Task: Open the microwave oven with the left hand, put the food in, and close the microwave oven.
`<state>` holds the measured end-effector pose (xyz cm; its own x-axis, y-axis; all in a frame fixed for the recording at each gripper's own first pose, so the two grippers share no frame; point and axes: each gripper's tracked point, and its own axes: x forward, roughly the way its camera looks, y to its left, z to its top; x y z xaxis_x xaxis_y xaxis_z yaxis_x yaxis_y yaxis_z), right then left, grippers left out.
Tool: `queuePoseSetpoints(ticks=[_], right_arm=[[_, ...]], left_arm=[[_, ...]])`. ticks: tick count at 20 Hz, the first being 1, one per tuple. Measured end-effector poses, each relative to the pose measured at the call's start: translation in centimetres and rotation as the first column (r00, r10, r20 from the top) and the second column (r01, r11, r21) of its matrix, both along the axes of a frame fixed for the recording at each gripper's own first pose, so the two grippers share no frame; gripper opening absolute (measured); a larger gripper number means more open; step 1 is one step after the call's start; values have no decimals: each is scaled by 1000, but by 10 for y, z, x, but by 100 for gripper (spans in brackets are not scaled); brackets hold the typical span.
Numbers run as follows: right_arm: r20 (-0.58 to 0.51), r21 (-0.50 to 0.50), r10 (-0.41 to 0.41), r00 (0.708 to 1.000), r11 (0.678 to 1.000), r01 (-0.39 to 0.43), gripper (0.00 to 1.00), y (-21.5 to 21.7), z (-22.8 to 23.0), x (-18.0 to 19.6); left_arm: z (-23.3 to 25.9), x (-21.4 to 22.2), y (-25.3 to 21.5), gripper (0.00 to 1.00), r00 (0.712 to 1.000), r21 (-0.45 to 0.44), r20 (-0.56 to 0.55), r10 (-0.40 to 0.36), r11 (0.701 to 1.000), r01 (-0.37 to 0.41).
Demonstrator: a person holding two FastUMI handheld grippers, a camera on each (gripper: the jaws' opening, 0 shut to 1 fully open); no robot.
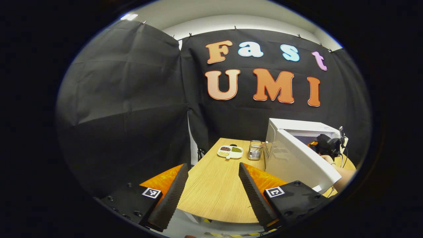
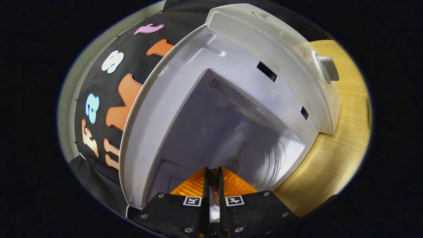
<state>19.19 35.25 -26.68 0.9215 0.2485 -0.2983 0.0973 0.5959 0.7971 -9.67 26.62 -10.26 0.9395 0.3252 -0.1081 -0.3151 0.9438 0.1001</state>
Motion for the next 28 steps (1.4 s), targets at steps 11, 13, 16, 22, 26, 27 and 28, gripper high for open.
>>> queuePoseSetpoints(ticks=[11, 13, 16, 22, 26, 27, 28], right_arm=[[70, -364, 20, 997, 931, 7, 94, -50, 4, -10], [78, -430, 58, 995, 903, -19, 94, -58, 9, -24], [108, -522, 140, 984, 850, -63, 94, -69, 26, -51], [159, -619, 285, 945, 775, -130, 94, -96, 75, -103], [192, -652, 302, 934, 750, -109, 94, -132, 118, -121], [203, -656, 298, 933, 749, -97, 94, -143, 128, -124], [220, -658, 294, 930, 749, -81, 94, -154, 141, -127]], left_arm=[[-8, 6, -20, 95, 999, -26, -9, -35, 999, 35], [-9, 6, -28, 95, 999, -31, -8, -48, 998, 47], [-13, 7, -38, 95, 998, -47, -11, -69, 997, 68], [-22, 14, -55, 96, 996, -41, -23, -89, 995, 88], [-26, 21, -81, 96, 990, -52, -23, -141, 989, 139], [-30, 24, -88, 99, 987, -56, -30, -158, 986, 156], [-32, 26, -95, 99, 984, -60, -36, -175, 983, 173]])
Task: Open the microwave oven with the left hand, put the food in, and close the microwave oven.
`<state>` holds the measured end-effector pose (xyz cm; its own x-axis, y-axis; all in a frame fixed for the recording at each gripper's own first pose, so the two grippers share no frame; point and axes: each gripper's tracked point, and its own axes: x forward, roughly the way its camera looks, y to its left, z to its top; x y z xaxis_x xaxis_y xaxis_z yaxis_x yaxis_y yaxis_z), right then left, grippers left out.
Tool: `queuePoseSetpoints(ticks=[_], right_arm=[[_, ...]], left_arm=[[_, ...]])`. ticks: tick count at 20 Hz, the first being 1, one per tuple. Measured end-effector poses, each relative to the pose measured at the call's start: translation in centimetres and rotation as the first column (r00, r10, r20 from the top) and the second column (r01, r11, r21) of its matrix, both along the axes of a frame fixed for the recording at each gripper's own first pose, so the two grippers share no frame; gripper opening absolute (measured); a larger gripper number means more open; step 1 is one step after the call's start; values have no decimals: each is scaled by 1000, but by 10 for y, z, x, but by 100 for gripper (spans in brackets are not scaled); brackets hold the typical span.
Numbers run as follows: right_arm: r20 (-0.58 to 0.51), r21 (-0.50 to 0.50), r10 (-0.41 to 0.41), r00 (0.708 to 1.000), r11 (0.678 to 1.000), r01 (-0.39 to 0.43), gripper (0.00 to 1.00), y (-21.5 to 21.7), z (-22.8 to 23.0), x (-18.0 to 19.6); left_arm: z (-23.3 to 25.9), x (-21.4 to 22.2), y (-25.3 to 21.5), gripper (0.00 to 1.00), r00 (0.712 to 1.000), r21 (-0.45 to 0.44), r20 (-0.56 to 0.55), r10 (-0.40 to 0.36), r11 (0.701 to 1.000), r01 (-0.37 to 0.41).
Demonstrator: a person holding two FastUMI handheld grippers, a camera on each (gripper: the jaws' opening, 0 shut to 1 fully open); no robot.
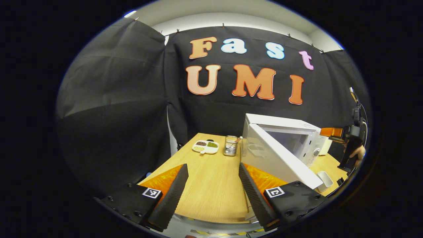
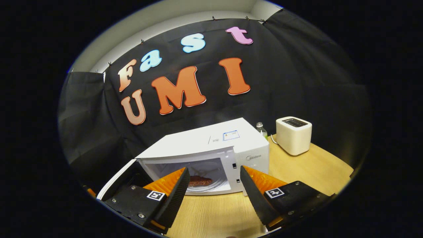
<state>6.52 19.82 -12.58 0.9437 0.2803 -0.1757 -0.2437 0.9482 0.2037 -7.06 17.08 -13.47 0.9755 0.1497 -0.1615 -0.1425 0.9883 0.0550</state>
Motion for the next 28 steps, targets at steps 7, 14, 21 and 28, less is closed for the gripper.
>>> queuePoseSetpoints(ticks=[7, 14, 21, 28], right_arm=[[67, -3, -104, 992, 995, 104, 94, -87, 41, -19], [73, -12, -229, 971, 973, 231, 94, -153, 48, -29], [88, -11, -326, 941, 945, 328, 94, -202, 58, -40], [85, -17, -392, 916, 919, 394, 94, -233, 61, -50]], left_arm=[[-24, 17, -53, 98, 991, 29, -60, -120, 992, 122], [-39, 53, -134, 93, 944, 10, -106, -311, 949, 314], [-48, 87, -212, 18, 867, 18, -142, -478, 875, 485], [-46, 119, -262, 9, 820, 70, -150, -553, 821, 567]])
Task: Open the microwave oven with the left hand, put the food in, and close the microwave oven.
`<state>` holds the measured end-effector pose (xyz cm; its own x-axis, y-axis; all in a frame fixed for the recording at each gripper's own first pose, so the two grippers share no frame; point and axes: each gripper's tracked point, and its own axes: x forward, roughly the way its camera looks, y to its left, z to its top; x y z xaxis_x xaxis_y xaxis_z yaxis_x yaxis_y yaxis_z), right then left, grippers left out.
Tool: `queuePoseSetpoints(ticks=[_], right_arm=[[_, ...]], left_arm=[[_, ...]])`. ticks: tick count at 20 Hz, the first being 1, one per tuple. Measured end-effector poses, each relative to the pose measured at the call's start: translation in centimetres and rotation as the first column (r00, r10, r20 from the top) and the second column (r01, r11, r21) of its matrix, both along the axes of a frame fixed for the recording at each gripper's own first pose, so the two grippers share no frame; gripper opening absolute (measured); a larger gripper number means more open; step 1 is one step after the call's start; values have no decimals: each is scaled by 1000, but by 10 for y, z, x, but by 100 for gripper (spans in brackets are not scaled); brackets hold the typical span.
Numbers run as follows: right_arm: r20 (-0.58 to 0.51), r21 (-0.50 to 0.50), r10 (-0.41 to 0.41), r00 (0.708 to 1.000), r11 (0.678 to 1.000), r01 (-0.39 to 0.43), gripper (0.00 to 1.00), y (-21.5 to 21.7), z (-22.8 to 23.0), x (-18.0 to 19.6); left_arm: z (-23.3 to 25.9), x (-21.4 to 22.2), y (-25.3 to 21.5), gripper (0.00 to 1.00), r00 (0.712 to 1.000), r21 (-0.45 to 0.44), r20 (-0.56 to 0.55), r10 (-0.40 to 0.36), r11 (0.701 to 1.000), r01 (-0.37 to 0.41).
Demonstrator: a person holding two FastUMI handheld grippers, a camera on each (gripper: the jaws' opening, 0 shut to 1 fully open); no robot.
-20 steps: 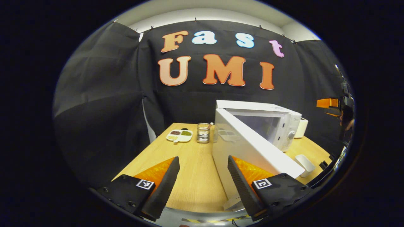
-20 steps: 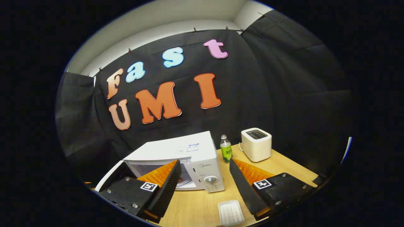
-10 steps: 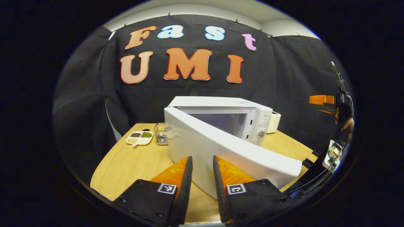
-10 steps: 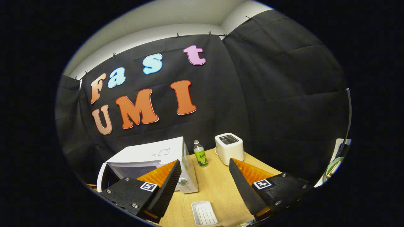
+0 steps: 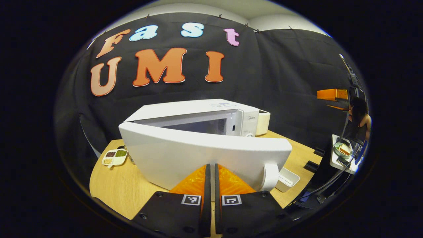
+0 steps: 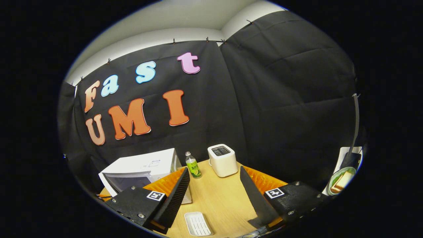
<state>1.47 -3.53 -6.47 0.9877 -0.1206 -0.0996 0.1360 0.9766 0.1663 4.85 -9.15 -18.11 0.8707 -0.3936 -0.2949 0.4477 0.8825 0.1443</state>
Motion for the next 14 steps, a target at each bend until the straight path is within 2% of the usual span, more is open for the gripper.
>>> queuePoseSetpoints(ticks=[1, 6, 11, 14], right_arm=[[-4, 2, -8, 1000, 1000, 8, 94, -4, 0, -2], [-6, 4, -51, 999, 999, 51, 94, -23, 2, -6], [-18, 6, -104, 994, 995, 104, 94, -45, 0, -6], [-26, 0, -130, 991, 992, 130, 94, -53, 0, -3]], left_arm=[[-7, 11, -2, 5, 1000, -2, 1, 10, 1000, -10], [-10, 55, -19, 4, 999, -73, -21, 48, 996, -49], [-4, 94, -27, 5, 996, -72, 10, 93, 993, -92], [4, 115, -25, 4, 987, -72, 47, 152, 986, -148]])
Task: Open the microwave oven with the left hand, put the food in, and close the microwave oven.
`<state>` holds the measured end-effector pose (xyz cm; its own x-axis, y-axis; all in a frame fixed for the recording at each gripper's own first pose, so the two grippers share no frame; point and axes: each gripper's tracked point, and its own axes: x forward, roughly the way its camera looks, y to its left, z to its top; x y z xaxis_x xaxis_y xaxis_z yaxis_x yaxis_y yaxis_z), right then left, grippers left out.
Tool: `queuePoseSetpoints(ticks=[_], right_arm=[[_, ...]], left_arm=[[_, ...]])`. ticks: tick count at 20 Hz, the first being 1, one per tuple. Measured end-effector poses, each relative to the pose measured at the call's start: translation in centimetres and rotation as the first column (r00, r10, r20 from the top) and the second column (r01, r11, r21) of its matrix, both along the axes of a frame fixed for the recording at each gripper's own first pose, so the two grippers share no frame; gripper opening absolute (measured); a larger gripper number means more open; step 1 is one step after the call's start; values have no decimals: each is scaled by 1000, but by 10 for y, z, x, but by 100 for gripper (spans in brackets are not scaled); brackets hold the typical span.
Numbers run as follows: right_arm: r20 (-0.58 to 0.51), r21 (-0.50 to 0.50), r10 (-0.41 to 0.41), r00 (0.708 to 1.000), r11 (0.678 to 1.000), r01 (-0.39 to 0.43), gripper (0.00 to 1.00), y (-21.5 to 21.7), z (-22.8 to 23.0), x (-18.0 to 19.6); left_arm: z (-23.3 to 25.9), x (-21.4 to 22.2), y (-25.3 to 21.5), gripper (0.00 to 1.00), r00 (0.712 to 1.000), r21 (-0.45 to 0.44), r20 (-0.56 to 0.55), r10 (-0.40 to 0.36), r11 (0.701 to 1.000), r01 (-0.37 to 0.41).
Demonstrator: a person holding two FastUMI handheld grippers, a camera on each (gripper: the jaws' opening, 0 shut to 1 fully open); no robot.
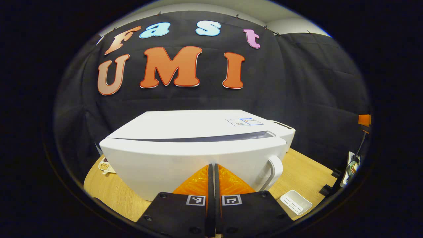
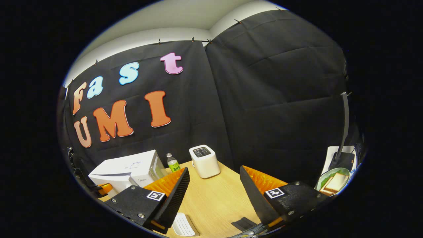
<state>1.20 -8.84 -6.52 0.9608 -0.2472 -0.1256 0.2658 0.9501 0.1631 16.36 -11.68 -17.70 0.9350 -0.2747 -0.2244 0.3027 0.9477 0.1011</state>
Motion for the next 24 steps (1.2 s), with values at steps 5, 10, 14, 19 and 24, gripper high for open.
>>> queuePoseSetpoints(ticks=[5, 10, 14, 19, 24], right_arm=[[-12, -17, -26, 1000, 1000, 26, 94, -9, 1, 10], [-20, -26, -11, 1000, 1000, 10, 94, -1, 3, 14], [-18, -18, 43, 999, 999, -43, 95, 19, 11, 20], [-46, -29, 124, 991, 992, -126, 94, 45, 22, 27], [-41, -60, 203, 978, 977, -205, 95, 69, 55, 25]], left_arm=[[-2, 5, 1, 5, 997, 23, 38, 60, 998, -61], [-6, 8, 0, 4, 999, 19, 13, 30, 999, -30], [25, -1, 10, 4, 1000, 12, 6, -12, 1000, 12], [97, -35, 50, 4, 1000, -65, 27, 4, 998, -3], [170, -82, 112, 3, 992, -68, 79, 101, 993, -96]])
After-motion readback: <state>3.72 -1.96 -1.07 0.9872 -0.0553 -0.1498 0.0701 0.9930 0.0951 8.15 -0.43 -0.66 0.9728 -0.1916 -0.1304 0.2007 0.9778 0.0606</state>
